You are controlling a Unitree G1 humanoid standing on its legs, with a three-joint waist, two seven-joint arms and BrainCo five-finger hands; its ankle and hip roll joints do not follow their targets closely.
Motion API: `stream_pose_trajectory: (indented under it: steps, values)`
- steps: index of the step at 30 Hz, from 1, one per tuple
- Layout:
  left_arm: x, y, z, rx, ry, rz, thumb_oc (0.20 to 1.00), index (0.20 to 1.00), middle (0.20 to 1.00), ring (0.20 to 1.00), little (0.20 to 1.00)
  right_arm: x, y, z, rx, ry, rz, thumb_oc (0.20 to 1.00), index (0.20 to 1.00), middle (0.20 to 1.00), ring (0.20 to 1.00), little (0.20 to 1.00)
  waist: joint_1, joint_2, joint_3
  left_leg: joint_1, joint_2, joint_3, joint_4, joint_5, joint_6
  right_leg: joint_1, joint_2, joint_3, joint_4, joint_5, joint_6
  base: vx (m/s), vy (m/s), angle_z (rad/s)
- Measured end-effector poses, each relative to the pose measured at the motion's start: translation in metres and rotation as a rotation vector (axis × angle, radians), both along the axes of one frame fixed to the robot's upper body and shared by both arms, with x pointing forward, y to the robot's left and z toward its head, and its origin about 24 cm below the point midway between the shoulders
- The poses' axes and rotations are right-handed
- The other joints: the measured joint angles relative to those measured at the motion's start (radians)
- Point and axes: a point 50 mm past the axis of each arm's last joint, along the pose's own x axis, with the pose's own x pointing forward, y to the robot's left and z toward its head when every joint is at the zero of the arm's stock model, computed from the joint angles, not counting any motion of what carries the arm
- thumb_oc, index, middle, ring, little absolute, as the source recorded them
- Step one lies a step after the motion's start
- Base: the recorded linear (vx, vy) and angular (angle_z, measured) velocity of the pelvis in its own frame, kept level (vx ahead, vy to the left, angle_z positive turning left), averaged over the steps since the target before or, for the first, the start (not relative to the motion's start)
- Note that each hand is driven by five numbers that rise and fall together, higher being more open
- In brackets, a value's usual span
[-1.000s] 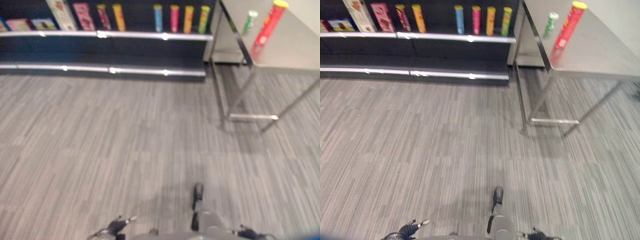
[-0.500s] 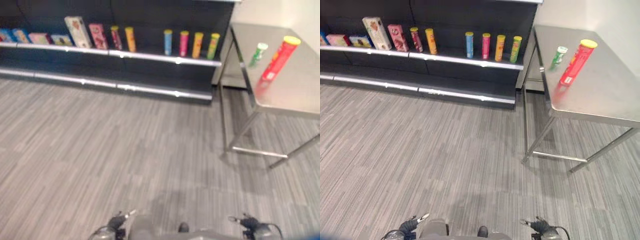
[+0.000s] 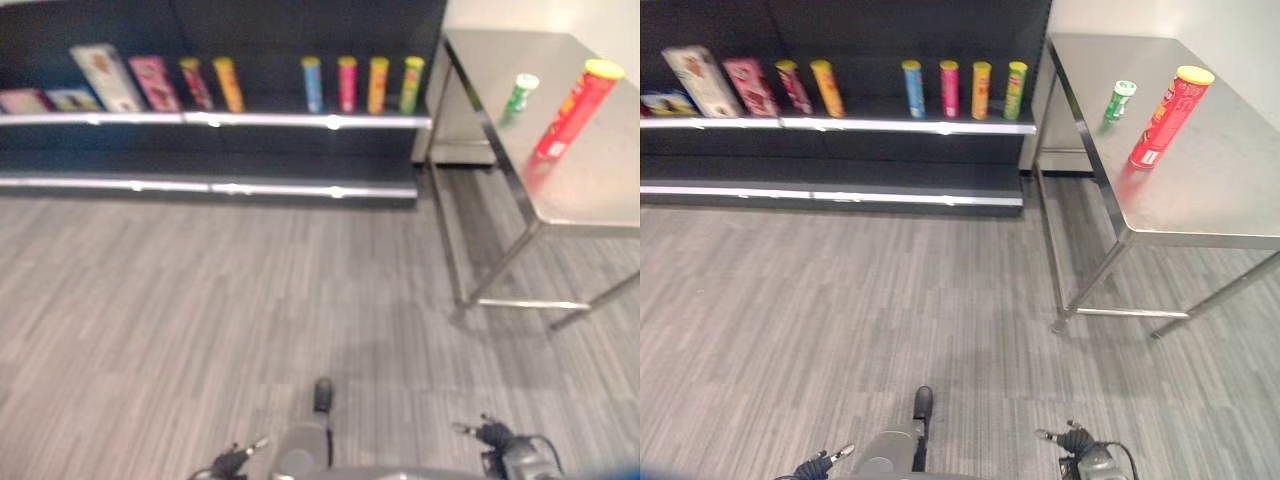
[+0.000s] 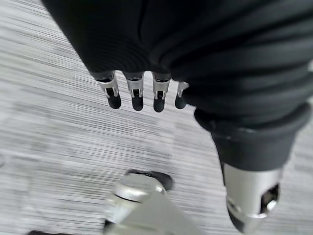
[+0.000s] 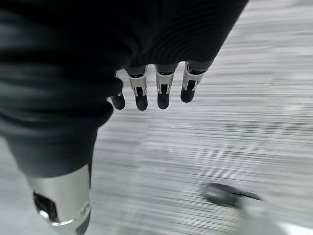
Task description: Put the goods on the table back onto the shelves and tidy them up.
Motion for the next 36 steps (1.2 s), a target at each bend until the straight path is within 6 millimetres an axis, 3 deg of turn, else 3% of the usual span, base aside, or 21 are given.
stream_pose_trajectory:
  steps: [1, 2, 3, 5, 6, 8, 10, 12, 14, 16, 20, 22, 24, 25, 26, 28, 30, 32, 34, 35, 36]
  values:
    - [0.006, 0.008, 0.003, 0.022, -0.016, -0.006, 1.0, 1.0, 1.0, 1.0, 1.0, -0.017, 0.007, -0.005, 0.018, 0.039, 0.007, 1.0, 1.0, 1.0, 1.0, 1.0, -0.032, -0.015, -0.011, 0.052, -0.032, 0.002, -0.032, -0.014, 0.024, -0.085, -0.017, 0.013, 0.246, 0.006, 0.031, 0.15, 0.293, -0.01]
    - [0.01, 0.01, 0.005, 0.03, -0.027, -0.016, 1.0, 1.0, 1.0, 1.0, 1.0, -0.022, 0.007, -0.006, 0.02, 0.049, 0.002, 1.0, 1.0, 1.0, 1.0, 1.0, -0.044, -0.02, -0.013, 0.077, -0.048, 0.0, -0.05, -0.022, 0.034, -0.13, -0.036, 0.011, 0.345, 0.0, 0.042, 0.17, 0.294, 0.08]
    - [0.016, 0.011, 0.007, 0.035, -0.045, -0.022, 1.0, 1.0, 1.0, 1.0, 1.0, -0.025, 0.006, -0.006, 0.019, 0.053, -0.005, 1.0, 1.0, 1.0, 1.0, 1.0, -0.05, -0.021, -0.012, 0.101, -0.075, 0.006, -0.052, -0.048, 0.071, -0.197, -0.066, 0.012, 0.491, 0.016, 0.052, 0.21, 0.247, 0.05]
    - [0.019, 0.011, 0.007, 0.037, -0.049, -0.03, 1.0, 1.0, 1.0, 1.0, 1.0, -0.023, 0.006, -0.006, 0.022, 0.041, -0.031, 1.0, 1.0, 1.0, 1.0, 1.0, -0.057, -0.018, -0.015, 0.133, -0.102, 0.011, -0.056, -0.059, 0.087, -0.264, -0.117, -0.027, 0.63, 0.035, 0.061, 0.25, 0.177, 0.07]
    - [0.016, 0.012, 0.007, 0.039, -0.042, -0.032, 1.0, 1.0, 1.0, 1.0, 1.0, -0.023, 0.0, -0.004, 0.004, 0.034, -0.052, 1.0, 1.0, 1.0, 1.0, 1.0, -0.057, 0.008, -0.013, 0.162, -0.114, 0.017, -0.064, -0.079, 0.108, -0.28, -0.136, -0.053, 0.635, 0.036, 0.066, 0.28, 0.084, -0.01]
    - [0.011, 0.015, 0.006, 0.049, -0.029, -0.024, 1.0, 1.0, 1.0, 1.0, 1.0, -0.02, -0.006, -0.002, -0.009, 0.023, -0.068, 1.0, 1.0, 1.0, 1.0, 1.0, -0.053, 0.026, -0.013, 0.201, -0.119, 0.018, -0.071, -0.107, 0.116, -0.299, -0.142, -0.102, 0.499, 0.011, 0.054, 0.35, -0.008, -0.1]
    - [0.003, 0.019, 0.006, 0.062, -0.008, -0.02, 1.0, 1.0, 1.0, 1.0, 1.0, -0.015, -0.002, -0.002, 0.0, 0.008, -0.064, 1.0, 1.0, 1.0, 1.0, 1.0, -0.056, 0.024, -0.018, 0.204, -0.127, 0.024, -0.07, -0.121, 0.096, -0.313, -0.136, -0.152, 0.222, 0.023, 0.065, 0.28, -0.048, -0.07]
    - [-0.003, 0.018, 0.004, 0.061, 0.019, -0.015, 1.0, 1.0, 1.0, 1.0, 1.0, -0.011, 0.0, -0.001, 0.007, -0.004, -0.057, 1.0, 1.0, 1.0, 1.0, 1.0, -0.07, 0.004, -0.024, 0.206, -0.149, 0.026, -0.07, -0.136, 0.091, -0.326, -0.111, -0.158, -0.087, 0.127, 0.089, 0.34, -0.004, 0.02]
    - [-0.005, 0.013, 0.002, 0.047, 0.027, -0.016, 1.0, 1.0, 1.0, 1.0, 1.0, -0.013, 0.0, -0.002, 0.006, 0.008, -0.063, 1.0, 1.0, 1.0, 1.0, 1.0, -0.076, -0.011, -0.017, 0.232, -0.168, 0.024, -0.073, -0.159, 0.098, -0.325, -0.09, -0.149, -0.273, 0.246, 0.109, 0.32, -0.01, 0.13]
    - [-0.012, 0.01, 0.0, 0.038, 0.039, -0.015, 1.0, 1.0, 1.0, 1.0, 1.0, -0.024, 0.002, -0.005, 0.014, 0.034, -0.072, 1.0, 1.0, 1.0, 1.0, 1.0, -0.081, -0.024, -0.014, 0.288, -0.179, 0.025, -0.072, -0.197, 0.108, -0.328, -0.093, -0.256, -0.282, 0.32, 0.104, 0.32, -0.056, 0.06]
    - [-0.015, 0.009, 0.0, 0.033, 0.039, -0.03, 1.0, 1.0, 1.0, 1.0, 1.0, -0.035, 0.0, -0.006, 0.011, 0.057, -0.098, 1.0, 1.0, 1.0, 1.0, 1.0, -0.095, -0.05, -0.039, 0.346, -0.172, -0.009, -0.07, -0.247, 0.09, -0.296, -0.102, -0.3, -0.242, 0.344, 0.081, 0.36, -0.105, 0.12]
    - [-0.011, 0.008, 0.0, 0.03, 0.033, -0.044, 1.0, 1.0, 1.0, 1.0, 1.0, -0.034, -0.003, -0.005, 0.006, 0.048, -0.115, 1.0, 1.0, 1.0, 1.0, 1.0, -0.106, -0.036, -0.046, 0.366, -0.137, -0.033, -0.068, -0.268, 0.06, -0.275, -0.067, -0.313, -0.236, 0.367, 0.047, 0.24, -0.117, 0.31]
    - [-0.01, 0.007, 0.001, 0.034, 0.033, -0.071, 1.0, 1.0, 1.0, 1.0, 1.0, -0.035, -0.003, -0.005, 0.005, 0.052, -0.115, 1.0, 1.0, 1.0, 1.0, 1.0, -0.118, -0.032, -0.051, 0.374, -0.11, -0.026, -0.018, -0.286, 0.027, -0.215, -0.04, -0.323, -0.27, 0.372, -0.042, 0.22, -0.155, 0.28]
    - [-0.006, 0.004, 0.001, 0.024, 0.02, -0.073, 1.0, 1.0, 1.0, 1.0, 1.0, -0.029, -0.006, -0.003, -0.001, 0.031, -0.111, 1.0, 1.0, 1.0, 1.0, 1.0, -0.114, -0.037, -0.054, 0.332, -0.104, -0.015, 0.116, -0.321, -0.031, -0.187, -0.032, -0.32, -0.276, 0.353, -0.054, 0.15, -0.125, -0.08]
    - [-0.003, 0.002, 0.001, 0.02, 0.009, -0.074, 1.0, 1.0, 1.0, 1.0, 1.0, -0.028, -0.007, -0.003, -0.005, 0.025, -0.11, 1.0, 1.0, 1.0, 1.0, 1.0, -0.109, -0.042, -0.054, 0.264, -0.101, 0.012, 0.277, -0.342, -0.062, -0.175, -0.036, -0.312, -0.28, 0.341, -0.067, 0.11, -0.081, -0.44]
    - [-0.007, -0.006, -0.002, -0.001, 0.015, -0.065, 1.0, 1.0, 1.0, 1.0, 1.0, -0.019, -0.014, 0.001, -0.024, 0.006, -0.093, 1.0, 1.0, 1.0, 1.0, 1.0, -0.085, -0.025, -0.05, 0.135, -0.069, 0.02, 0.625, -0.327, -0.106, -0.129, -0.025, -0.258, -0.277, 0.289, -0.111, 0.12, -0.039, -0.59]
    - [0.0, -0.007, -0.001, -0.002, 0.001, -0.068, 1.0, 1.0, 1.0, 1.0, 1.0, -0.015, -0.016, 0.002, -0.034, 0.005, -0.078, 1.0, 1.0, 1.0, 1.0, 1.0, -0.089, -0.014, -0.046, 0.06, -0.03, 0.023, 0.762, -0.326, -0.117, -0.106, -0.014, -0.24, -0.277, 0.261, -0.124, 0.16, 0.052, -0.25]
    - [0.009, -0.005, 0.002, 0.005, -0.023, -0.076, 1.0, 1.0, 1.0, 1.0, 1.0, -0.011, -0.014, 0.002, -0.033, 0.002, -0.064, 1.0, 1.0, 1.0, 1.0, 1.0, -0.085, -0.033, -0.032, 0.002, 0.041, 0.04, 0.695, -0.322, -0.113, -0.083, -0.016, -0.225, -0.277, 0.243, -0.127, 0.14, 0.096, -0.3]
    - [0.011, -0.005, 0.002, 0.005, -0.026, -0.08, 1.0, 1.0, 1.0, 1.0, 1.0, -0.008, -0.014, 0.003, -0.033, -0.007, -0.059, 1.0, 1.0, 1.0, 1.0, 1.0, -0.074, -0.045, -0.022, -0.004, 0.089, 0.043, 0.396, -0.303, -0.112, -0.073, -0.019, -0.18, -0.283, 0.226, -0.111, 0.15, 0.149, -0.62]
    - [0.011, -0.006, 0.002, 0.004, -0.025, -0.083, 1.0, 1.0, 1.0, 1.0, 1.0, -0.007, -0.014, 0.003, -0.034, -0.008, -0.058, 1.0, 1.0, 1.0, 1.0, 1.0, -0.072, -0.049, -0.022, 0.02, 0.088, 0.027, 0.22, -0.268, -0.117, -0.074, -0.023, -0.168, -0.282, 0.217, -0.097, 0.21, 0.25, -0.52]
    - [0.015, -0.007, 0.002, 0.002, -0.037, -0.087, 1.0, 1.0, 1.0, 1.0, 1.0, -0.008, -0.016, 0.003, -0.037, -0.006, -0.058, 1.0, 1.0, 1.0, 1.0, 1.0, -0.072, -0.043, -0.011, 0.029, 0.093, 0.017, 0.124, -0.235, -0.122, -0.072, -0.02, -0.159, -0.283, 0.211, -0.087, 0.22, 0.234, -0.47]
